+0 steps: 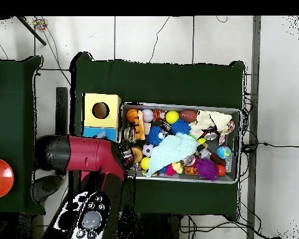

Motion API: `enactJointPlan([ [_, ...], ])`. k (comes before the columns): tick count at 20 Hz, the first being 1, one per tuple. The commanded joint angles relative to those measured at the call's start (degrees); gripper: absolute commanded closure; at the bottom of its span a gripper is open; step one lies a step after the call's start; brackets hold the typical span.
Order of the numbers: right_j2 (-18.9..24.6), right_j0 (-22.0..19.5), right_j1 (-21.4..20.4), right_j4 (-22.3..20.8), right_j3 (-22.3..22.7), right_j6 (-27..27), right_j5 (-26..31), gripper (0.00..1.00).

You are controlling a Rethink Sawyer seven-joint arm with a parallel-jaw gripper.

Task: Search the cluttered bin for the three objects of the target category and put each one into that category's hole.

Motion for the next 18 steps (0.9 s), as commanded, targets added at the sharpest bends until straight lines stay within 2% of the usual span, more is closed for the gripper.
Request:
enactJointPlan([
  [1, 1.8, -0.7, 5.8, 0.3, 3.3, 13.4, 3.6, 1.0],
  [18, 2.4, -0.3, 3.9, 1.0, 7.5, 12.4, 3.4, 1.0],
])
